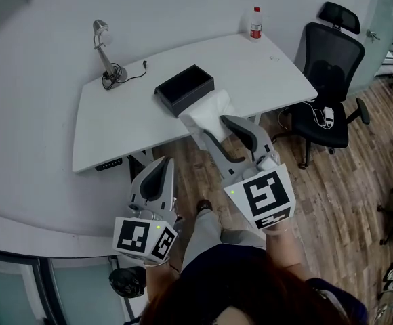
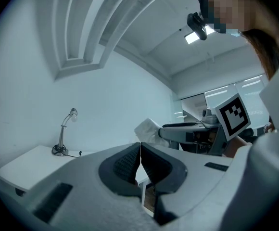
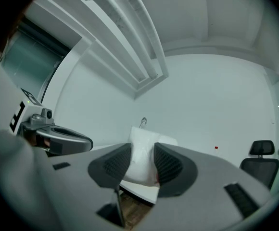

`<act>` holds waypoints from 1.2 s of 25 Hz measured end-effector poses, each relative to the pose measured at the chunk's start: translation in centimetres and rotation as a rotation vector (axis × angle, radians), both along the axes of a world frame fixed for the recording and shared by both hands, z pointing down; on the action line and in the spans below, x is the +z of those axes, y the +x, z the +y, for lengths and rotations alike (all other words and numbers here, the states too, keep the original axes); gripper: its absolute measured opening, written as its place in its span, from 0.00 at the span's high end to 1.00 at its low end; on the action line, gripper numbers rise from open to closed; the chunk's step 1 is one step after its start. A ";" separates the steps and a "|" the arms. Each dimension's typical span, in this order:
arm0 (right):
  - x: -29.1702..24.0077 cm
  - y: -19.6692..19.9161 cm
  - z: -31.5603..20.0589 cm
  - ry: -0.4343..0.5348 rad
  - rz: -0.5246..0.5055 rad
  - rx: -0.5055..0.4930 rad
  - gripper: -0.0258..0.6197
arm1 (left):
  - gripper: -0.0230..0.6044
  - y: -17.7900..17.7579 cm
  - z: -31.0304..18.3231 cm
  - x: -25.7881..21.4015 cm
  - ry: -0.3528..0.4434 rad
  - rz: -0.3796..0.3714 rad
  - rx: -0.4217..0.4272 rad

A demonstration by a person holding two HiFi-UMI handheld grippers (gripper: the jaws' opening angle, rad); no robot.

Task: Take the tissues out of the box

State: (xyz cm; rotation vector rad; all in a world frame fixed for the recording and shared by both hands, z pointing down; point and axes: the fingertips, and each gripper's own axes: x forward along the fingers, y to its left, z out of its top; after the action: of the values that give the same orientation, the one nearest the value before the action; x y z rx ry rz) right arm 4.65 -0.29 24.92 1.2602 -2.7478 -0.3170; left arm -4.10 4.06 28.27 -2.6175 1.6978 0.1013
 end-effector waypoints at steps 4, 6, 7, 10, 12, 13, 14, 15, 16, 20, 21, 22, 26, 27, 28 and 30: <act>0.0 0.7 0.9 0.010 -0.008 0.005 0.71 | 0.93 0.1 0.4 0.0 0.007 -0.008 -0.003; -0.1 1.0 1.4 0.014 -0.008 0.006 0.71 | 0.93 0.0 0.5 0.0 0.010 -0.012 -0.004; -0.1 1.0 1.7 0.016 -0.006 0.005 0.71 | 0.93 0.0 0.6 -0.1 0.012 -0.013 -0.004; 0.0 1.1 2.5 0.022 -0.007 0.001 0.71 | 0.93 0.1 0.9 -0.1 0.018 -0.017 0.000; 0.1 1.1 3.0 0.026 -0.006 -0.002 0.71 | 0.93 0.2 0.9 0.0 0.019 -0.019 0.004; 0.1 1.1 3.2 0.028 -0.005 -0.004 0.71 | 0.93 0.2 0.9 0.1 0.019 -0.019 0.005; 0.1 1.1 3.4 0.031 -0.005 -0.008 0.71 | 0.93 0.3 0.9 0.1 0.019 -0.020 0.006; 0.0 1.2 3.6 0.032 -0.007 -0.011 0.71 | 0.93 0.4 1.0 0.1 0.018 -0.021 0.007; 0.0 1.2 3.8 0.033 -0.010 -0.014 0.71 | 0.93 0.5 1.0 0.1 0.018 -0.022 0.009; -0.4 1.3 4.1 0.037 -0.013 -0.016 0.71 | 0.93 0.5 0.8 -0.1 0.023 -0.022 0.016; -0.4 1.3 4.1 0.039 -0.014 -0.015 0.71 | 0.93 0.5 0.7 -0.1 0.024 -0.021 0.017; -0.5 1.3 4.1 0.041 -0.015 -0.014 0.71 | 0.93 0.5 0.6 -0.1 0.024 -0.021 0.018; -0.6 1.5 4.0 0.046 -0.018 -0.007 0.71 | 0.93 0.6 0.2 0.0 0.024 -0.021 0.027; -0.6 1.6 3.9 0.046 -0.019 -0.005 0.71 | 0.93 0.7 0.1 0.0 0.023 -0.022 0.030; -0.5 1.7 3.9 0.046 -0.019 -0.003 0.71 | 0.93 0.8 0.0 0.0 0.022 -0.022 0.033; -0.5 1.9 3.7 0.044 -0.019 0.002 0.71 | 0.93 1.0 -0.2 0.0 0.020 -0.023 0.040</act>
State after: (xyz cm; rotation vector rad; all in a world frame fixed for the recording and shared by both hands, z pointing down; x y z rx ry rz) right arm 6.51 3.41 24.43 1.2834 -2.7697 -0.3692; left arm -3.11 3.85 28.28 -2.6284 1.6287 0.0875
